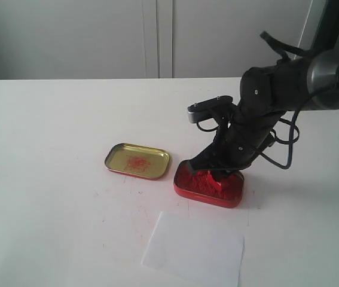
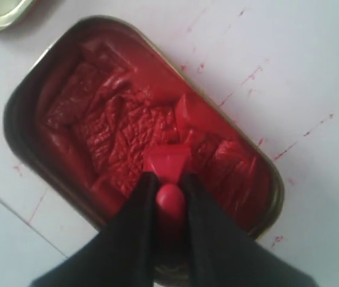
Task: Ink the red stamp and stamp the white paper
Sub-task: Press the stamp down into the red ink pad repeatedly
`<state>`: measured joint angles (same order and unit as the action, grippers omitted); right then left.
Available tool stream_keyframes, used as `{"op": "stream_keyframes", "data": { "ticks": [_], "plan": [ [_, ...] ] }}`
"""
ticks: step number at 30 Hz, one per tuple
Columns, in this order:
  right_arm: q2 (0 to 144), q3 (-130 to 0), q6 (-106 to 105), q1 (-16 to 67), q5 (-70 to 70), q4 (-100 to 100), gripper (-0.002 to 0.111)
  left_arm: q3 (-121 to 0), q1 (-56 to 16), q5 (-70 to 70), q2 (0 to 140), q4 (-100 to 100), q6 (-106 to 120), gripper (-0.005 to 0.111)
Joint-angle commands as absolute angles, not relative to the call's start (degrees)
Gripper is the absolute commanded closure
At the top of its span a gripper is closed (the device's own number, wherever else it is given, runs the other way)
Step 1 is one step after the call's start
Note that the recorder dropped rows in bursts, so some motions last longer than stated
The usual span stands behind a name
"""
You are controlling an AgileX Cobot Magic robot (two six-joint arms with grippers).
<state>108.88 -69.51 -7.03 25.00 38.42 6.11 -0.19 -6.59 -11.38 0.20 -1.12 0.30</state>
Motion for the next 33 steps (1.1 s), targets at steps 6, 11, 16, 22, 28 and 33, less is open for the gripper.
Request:
{"op": "stream_keyframes", "data": {
  "ticks": [6,11,16,22,28,33],
  "plan": [
    [110.23,-68.03,-7.66,24.65,32.64,6.09,0.108,0.0,-6.43,-11.2,0.0,-0.96,0.46,0.107],
    [113.01,-66.13,-7.66,24.65,31.84,5.43,0.108,0.0,-6.43,-11.2,0.0,-0.96,0.46,0.107],
    [115.72,-65.25,-7.66,24.65,31.8,5.43,0.108,0.0,-6.43,-11.2,0.0,-0.96,0.46,0.107],
    [116.35,-64.62,-7.66,24.65,31.8,5.43,0.108,0.0,-6.43,-11.2,0.0,-0.96,0.46,0.107],
    [116.38,-64.64,-7.66,24.65,32.76,5.43,0.108,0.0,-6.43,-11.2,0.0,-0.96,0.46,0.107],
    [116.24,-64.64,-7.52,24.65,33.03,5.43,0.108,0.0,-6.43,-11.2,0.0,-0.96,0.46,0.107]
  ]
}}
